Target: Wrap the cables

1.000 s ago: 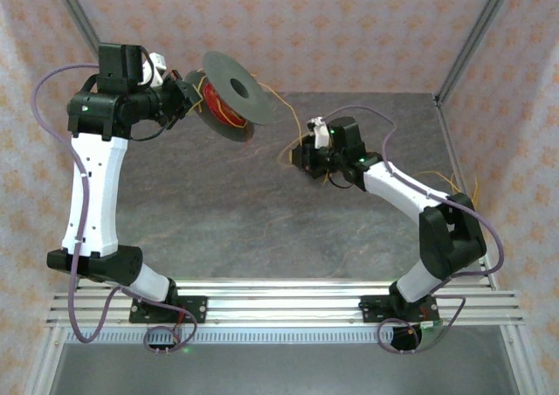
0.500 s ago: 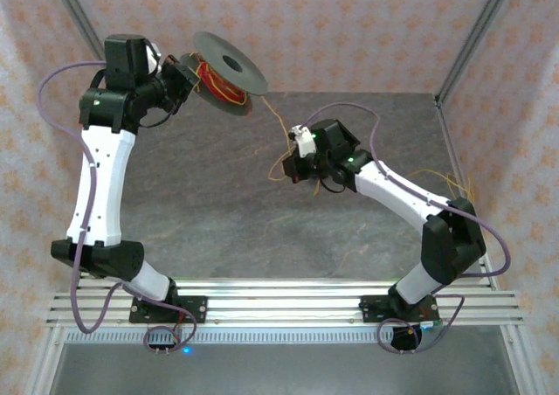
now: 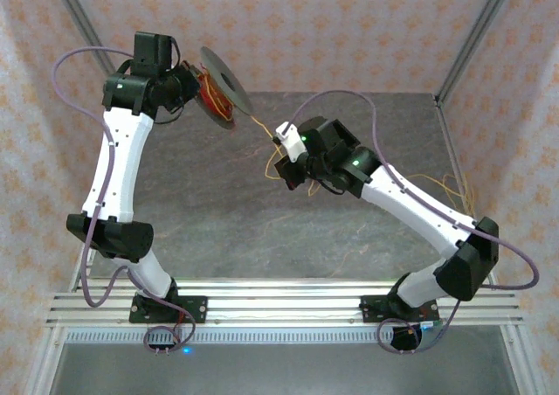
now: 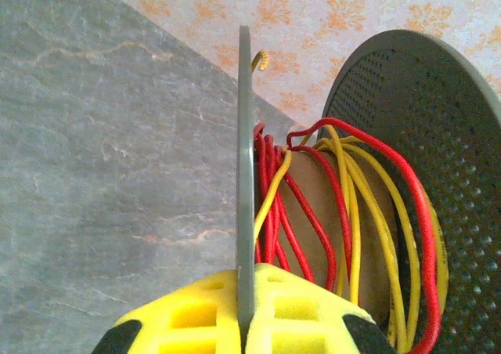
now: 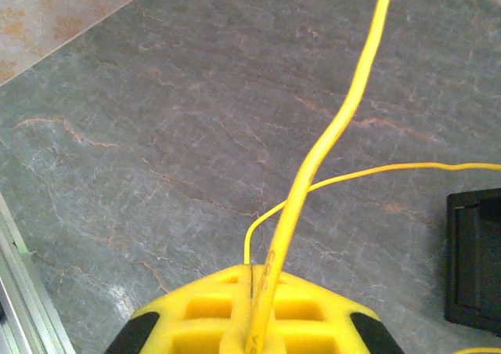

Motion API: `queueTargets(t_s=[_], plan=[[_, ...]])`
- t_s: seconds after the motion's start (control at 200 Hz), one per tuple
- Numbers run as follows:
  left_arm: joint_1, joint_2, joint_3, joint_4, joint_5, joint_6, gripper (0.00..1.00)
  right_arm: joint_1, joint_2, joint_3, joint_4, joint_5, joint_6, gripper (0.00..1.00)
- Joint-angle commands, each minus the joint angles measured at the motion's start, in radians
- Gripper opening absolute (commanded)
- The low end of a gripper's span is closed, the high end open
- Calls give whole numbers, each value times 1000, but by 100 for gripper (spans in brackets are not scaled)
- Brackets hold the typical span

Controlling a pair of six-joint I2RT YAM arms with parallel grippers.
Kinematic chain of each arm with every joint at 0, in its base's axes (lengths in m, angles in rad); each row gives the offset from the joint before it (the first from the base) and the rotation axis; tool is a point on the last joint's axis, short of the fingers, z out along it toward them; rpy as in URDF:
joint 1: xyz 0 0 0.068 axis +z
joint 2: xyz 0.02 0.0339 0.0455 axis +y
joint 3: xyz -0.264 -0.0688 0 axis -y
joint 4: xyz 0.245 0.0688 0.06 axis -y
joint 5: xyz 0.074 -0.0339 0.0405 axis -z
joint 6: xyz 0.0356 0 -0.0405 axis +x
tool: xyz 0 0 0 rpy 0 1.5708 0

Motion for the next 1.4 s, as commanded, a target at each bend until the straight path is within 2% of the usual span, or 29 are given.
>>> queueTargets(t_s=[0.0,0.19,0.285,0.445,0.671,0.896,0.991,1.216,1.396], plan=[[5,-18,3,199,-172,92,0,20,-59,55,-102,-5,-48,0],[-22,22,17,170,-217,127,0,50,-40,162,-185,-108,-83,0],[-33,39,16,165,-221,149,0,94,-3,226,-246,-112,-129,0],[-48,58,17,158,-213,93,0,152,68,302,-305,-110,-187,0],[-107,88,41,127,-278,127,0,164,142,404,-344,42,-218,0],[-188,123,55,89,-356,313,0,164,182,500,-385,187,-343,0],[-210,137,60,67,-320,392,0,164,207,533,-406,225,-430,0],[-226,89,-19,71,-192,542,0,155,251,556,-416,427,-591,0],[-230,58,-58,50,-126,635,0,88,302,649,-473,450,-605,0]])
